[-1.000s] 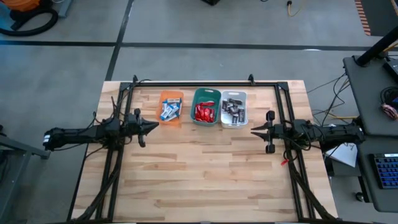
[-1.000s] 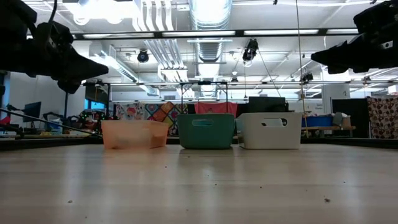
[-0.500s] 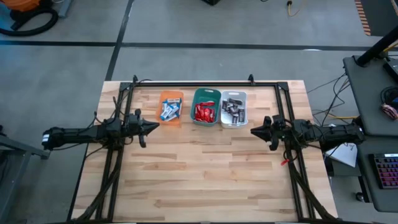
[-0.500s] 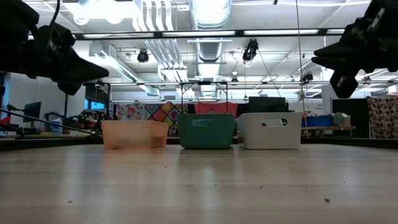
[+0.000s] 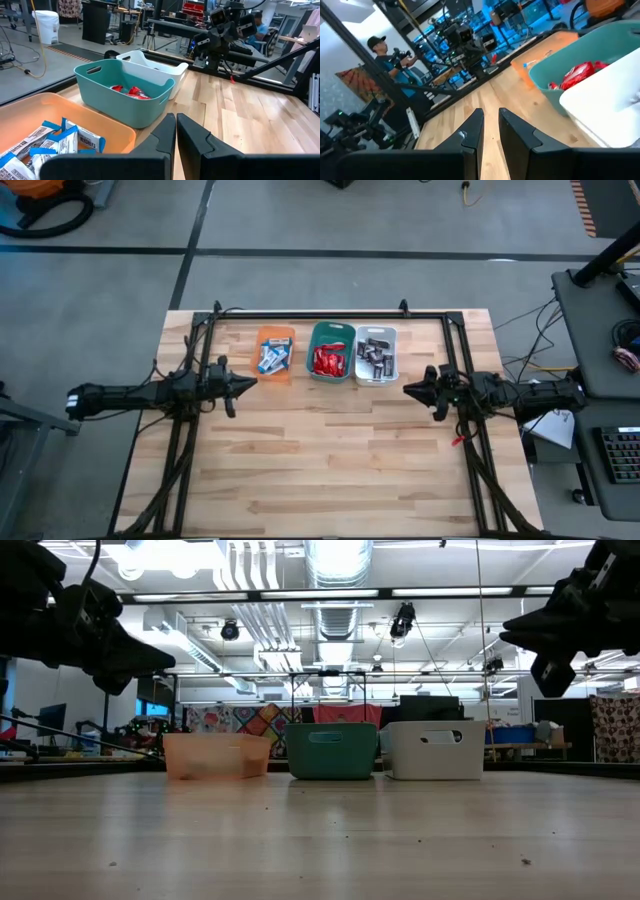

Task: Organize candy in baskets
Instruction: Return to Home Position

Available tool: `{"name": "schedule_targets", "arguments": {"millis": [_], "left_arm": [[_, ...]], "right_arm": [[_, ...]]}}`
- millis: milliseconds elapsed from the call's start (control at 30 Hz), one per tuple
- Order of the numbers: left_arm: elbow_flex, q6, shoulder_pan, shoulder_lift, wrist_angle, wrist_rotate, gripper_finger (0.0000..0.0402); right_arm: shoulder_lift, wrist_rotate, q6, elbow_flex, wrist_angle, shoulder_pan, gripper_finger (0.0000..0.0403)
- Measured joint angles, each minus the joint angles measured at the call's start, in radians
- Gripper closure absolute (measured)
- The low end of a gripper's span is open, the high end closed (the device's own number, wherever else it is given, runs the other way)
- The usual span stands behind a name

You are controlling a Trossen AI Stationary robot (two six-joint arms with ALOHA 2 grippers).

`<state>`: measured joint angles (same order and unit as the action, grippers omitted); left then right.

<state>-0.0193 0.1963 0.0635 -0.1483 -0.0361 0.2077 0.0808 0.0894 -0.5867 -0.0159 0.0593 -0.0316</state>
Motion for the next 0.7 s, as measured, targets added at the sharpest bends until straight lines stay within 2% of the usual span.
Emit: {"name": "schedule_targets", "arguments": {"millis": [300,533,600,700], "left_arm": [[0.0,0.0,-0.001,-0.014,0.0,0.0,0.0401],[-0.001,0.0,0.0,-0.022,0.001,0.0,0.0401],[-0.001,0.0,0.0,-0.022,-0.001,0.0,0.0402],[-0.001,0.0,0.0,-0.021,0.0,0.0,0.0402]], "right_arm": [[0.0,0.002,0.103,-0.006,-0.02,-0.001,0.0351],[0.0,-0.003,0.117,-0.006,-0.031,-0.001,0.0351],[0.004,0.062,0.233,-0.006,0.02,-0.001,0.0351],[0.008,0.06,0.579,0.002,-0.018,-0.003,0.0351]]}}
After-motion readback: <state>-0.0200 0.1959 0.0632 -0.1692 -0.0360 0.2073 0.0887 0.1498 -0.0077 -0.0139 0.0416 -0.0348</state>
